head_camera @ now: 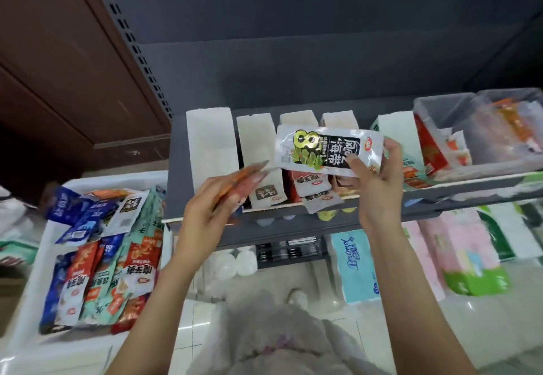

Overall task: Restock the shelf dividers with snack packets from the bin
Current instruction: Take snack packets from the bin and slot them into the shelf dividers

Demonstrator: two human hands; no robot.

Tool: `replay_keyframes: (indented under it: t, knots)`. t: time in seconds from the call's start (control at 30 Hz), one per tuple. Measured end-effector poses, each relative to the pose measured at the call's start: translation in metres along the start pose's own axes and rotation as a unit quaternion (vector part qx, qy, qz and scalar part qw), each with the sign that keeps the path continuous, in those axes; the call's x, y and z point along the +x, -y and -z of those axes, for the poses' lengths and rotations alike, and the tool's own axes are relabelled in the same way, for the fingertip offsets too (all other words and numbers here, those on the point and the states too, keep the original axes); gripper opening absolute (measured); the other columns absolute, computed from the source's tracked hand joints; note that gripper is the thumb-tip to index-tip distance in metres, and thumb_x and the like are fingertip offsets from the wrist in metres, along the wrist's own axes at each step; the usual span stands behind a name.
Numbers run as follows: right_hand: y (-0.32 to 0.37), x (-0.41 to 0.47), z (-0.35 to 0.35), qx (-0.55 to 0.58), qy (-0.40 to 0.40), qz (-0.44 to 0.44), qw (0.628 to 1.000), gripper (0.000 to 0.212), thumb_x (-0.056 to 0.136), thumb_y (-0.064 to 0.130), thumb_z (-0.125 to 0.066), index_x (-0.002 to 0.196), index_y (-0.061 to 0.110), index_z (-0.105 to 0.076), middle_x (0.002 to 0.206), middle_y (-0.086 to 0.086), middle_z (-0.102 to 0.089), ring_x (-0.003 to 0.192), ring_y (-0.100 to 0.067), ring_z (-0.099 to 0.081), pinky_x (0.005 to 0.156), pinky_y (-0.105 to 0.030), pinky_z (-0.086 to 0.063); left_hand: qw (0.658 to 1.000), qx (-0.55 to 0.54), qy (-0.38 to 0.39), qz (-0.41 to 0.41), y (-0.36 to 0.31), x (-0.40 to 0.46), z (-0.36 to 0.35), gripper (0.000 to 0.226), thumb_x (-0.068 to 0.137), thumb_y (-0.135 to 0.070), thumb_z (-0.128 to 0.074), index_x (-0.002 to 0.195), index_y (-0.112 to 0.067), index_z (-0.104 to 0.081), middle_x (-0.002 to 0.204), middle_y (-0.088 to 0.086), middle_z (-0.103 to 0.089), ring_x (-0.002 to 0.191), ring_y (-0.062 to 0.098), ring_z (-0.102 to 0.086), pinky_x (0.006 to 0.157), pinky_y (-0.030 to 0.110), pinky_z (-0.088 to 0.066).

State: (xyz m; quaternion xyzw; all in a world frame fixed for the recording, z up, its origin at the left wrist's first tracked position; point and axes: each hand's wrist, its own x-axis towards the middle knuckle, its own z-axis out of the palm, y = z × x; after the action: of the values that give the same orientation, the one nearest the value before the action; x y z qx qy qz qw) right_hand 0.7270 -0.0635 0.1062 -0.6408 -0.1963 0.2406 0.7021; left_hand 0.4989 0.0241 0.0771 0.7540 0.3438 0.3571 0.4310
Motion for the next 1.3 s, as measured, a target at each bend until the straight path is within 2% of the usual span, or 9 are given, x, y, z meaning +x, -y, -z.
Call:
replay_keyframes:
  t: [0.13, 0.27, 0.43, 0.63, 0.8, 0.9, 1.07, 1.23, 1.3]
  knots:
    - [0.002, 0.014, -0.018, -0.136, 0.094, 0.17, 0.971, 0.032, 0.087, -0.004, -0.057, 0.112, 0.01, -0.043, 0.101, 0.011, -0.054, 0.092, 0.012, -0.053, 0.077, -0.007, -0.043, 0.967, -0.109, -0.153, 0.173, -0.013, -0.002, -0.015, 0.023, 0.088, -0.009, -0.064, 0.099, -0.03, -0.063, 0.088, -0.018, -0.071, 0.086, -0.001, -0.066, 0.074, 0.013, -0.048]
    - [-0.028, 0.017, -0.047, -0.297, 0.237, 0.279, 0.882, 0.025, 0.09, -0.003, -0.051, 0.113, 0.006, -0.051, 0.107, 0.003, -0.06, 0.09, 0.002, -0.053, 0.078, -0.001, -0.037, 0.929, -0.196, -0.206, 0.238, -0.025, -0.001, -0.016, 0.021, 0.087, -0.01, -0.064, 0.1, -0.027, -0.063, 0.095, -0.008, -0.073, 0.095, 0.009, -0.068, 0.082, 0.022, -0.052]
    - [-0.061, 0.017, -0.061, -0.436, 0.374, 0.348, 0.74, 0.018, 0.089, 0.001, -0.056, 0.104, 0.01, -0.059, 0.096, -0.006, -0.07, 0.08, -0.02, -0.065, 0.07, -0.026, -0.05, 0.893, -0.248, -0.23, 0.296, -0.02, 0.005, -0.01, 0.023, 0.086, -0.004, -0.064, 0.1, -0.022, -0.064, 0.103, 0.002, -0.072, 0.101, 0.026, -0.067, 0.094, 0.047, -0.05]
    - [-0.056, 0.01, -0.052, -0.498, 0.506, 0.273, 0.65, 0.022, 0.095, 0.024, -0.053, 0.114, 0.021, -0.064, 0.117, 0.006, -0.066, 0.109, -0.013, -0.056, 0.103, -0.029, -0.029, 0.895, -0.257, -0.197, 0.306, -0.009, 0.016, -0.004, 0.03, 0.084, -0.001, -0.065, 0.112, -0.01, -0.061, 0.097, 0.001, -0.073, 0.086, 0.018, -0.071, 0.072, 0.033, -0.055]
    - [-0.038, 0.002, -0.045, -0.47, 0.39, 0.282, 0.74, 0.066, 0.088, 0.028, -0.065, 0.144, 0.027, -0.03, 0.146, 0.0, -0.04, 0.13, -0.019, -0.042, 0.106, -0.032, -0.036, 0.897, -0.264, -0.173, 0.31, -0.004, 0.033, -0.01, 0.043, 0.082, -0.003, -0.068, 0.122, -0.01, -0.053, 0.106, 0.006, -0.071, 0.094, 0.022, -0.069, 0.078, 0.039, -0.056]
    - [-0.041, -0.001, -0.042, -0.501, 0.335, 0.425, 0.675, 0.085, 0.071, 0.009, -0.076, 0.142, 0.027, -0.034, 0.146, -0.009, -0.04, 0.134, -0.026, -0.036, 0.108, -0.04, -0.029, 0.898, -0.285, -0.14, 0.304, -0.005, 0.041, -0.021, 0.042, 0.083, 0.0, -0.065, 0.122, -0.01, -0.053, 0.106, 0.008, -0.07, 0.093, 0.022, -0.069, 0.074, 0.034, -0.056]
    - [-0.037, 0.012, -0.027, -0.441, 0.297, 0.506, 0.68, 0.042, 0.082, 0.001, -0.05, 0.117, 0.018, -0.067, 0.118, -0.003, -0.067, 0.104, -0.021, -0.065, 0.082, -0.036, -0.057, 0.881, -0.309, -0.111, 0.34, -0.013, 0.051, -0.034, 0.026, 0.091, -0.006, -0.055, 0.117, -0.011, -0.059, 0.092, 0.003, -0.071, 0.074, 0.009, -0.069, 0.062, 0.021, -0.054]
    - [-0.015, 0.026, 0.01, -0.264, 0.194, 0.331, 0.885, 0.026, 0.091, 0.011, -0.058, 0.115, 0.021, -0.063, 0.108, 0.009, -0.066, 0.093, 0.0, -0.064, 0.077, -0.013, -0.05, 0.891, -0.265, -0.094, 0.356, -0.011, 0.056, -0.023, 0.019, 0.097, -0.016, -0.05, 0.108, -0.028, -0.059, 0.092, -0.006, -0.07, 0.071, 0.006, -0.068, 0.056, 0.023, -0.054]
    - [-0.022, 0.039, 0.018, -0.267, 0.171, 0.304, 0.899, 0.03, 0.09, 0.004, -0.061, 0.115, 0.02, -0.062, 0.104, 0.007, -0.065, 0.092, 0.003, -0.061, 0.074, -0.01, -0.049, 0.908, -0.227, -0.087, 0.34, -0.011, 0.058, -0.02, 0.019, 0.097, -0.019, -0.051, 0.108, -0.034, -0.058, 0.095, -0.01, -0.068, 0.078, 0.007, -0.067, 0.059, 0.024, -0.051]
